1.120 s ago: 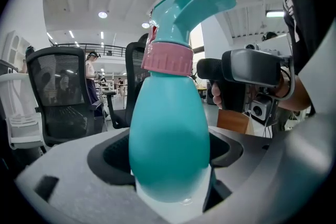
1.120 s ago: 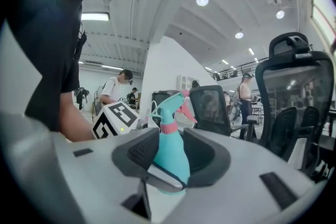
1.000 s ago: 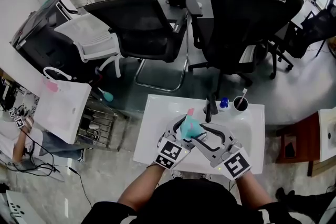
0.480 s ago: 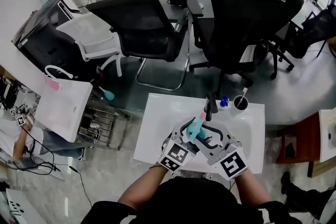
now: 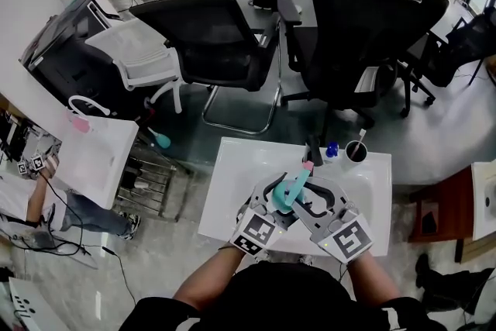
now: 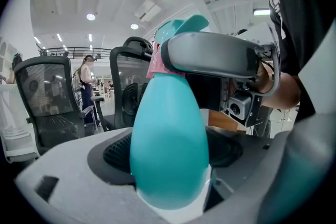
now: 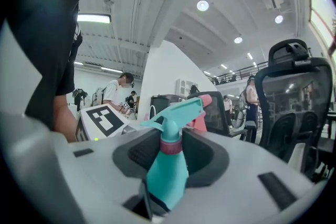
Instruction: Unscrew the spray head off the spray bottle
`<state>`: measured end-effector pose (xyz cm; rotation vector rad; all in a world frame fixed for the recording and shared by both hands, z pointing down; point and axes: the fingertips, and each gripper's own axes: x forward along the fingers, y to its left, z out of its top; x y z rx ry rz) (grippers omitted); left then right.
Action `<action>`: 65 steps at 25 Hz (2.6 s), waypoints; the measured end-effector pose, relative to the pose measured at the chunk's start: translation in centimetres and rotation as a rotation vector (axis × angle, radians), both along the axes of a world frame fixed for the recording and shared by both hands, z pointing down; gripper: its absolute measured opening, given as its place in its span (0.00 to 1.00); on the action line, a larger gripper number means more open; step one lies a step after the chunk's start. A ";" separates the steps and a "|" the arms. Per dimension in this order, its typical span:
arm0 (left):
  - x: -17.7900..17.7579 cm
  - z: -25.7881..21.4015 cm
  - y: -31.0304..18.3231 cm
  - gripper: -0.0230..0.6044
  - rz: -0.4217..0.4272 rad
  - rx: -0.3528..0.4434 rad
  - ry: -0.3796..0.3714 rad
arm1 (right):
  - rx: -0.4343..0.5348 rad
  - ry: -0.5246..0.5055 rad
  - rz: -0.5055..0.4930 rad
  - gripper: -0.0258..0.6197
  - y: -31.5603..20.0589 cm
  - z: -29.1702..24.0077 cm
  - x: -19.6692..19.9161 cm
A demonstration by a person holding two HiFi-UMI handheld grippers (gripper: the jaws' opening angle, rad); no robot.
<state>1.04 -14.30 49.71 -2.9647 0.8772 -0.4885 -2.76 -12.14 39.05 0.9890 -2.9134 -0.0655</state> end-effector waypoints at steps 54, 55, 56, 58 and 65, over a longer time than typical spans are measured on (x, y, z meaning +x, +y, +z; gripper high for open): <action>-1.5 -1.6 -1.0 0.68 -0.085 -0.075 0.002 | -0.019 -0.216 -0.095 0.34 -0.5 -1.1 1.9; -1.6 -1.7 -1.3 0.68 -0.112 -0.063 -0.002 | -0.034 -0.229 -0.061 0.35 -0.9 -1.0 2.0; -1.6 -1.9 -1.5 0.68 -0.137 -0.049 -0.007 | -0.048 -0.240 -0.035 0.35 -1.1 -1.0 2.0; -1.6 -2.2 -1.7 0.68 -0.168 -0.018 -0.012 | -0.069 -0.245 -0.001 0.34 -1.4 -1.0 1.9; -1.3 -1.3 -1.0 0.68 -0.170 -0.013 -0.013 | -0.080 -0.193 0.042 0.27 -1.5 -0.7 1.2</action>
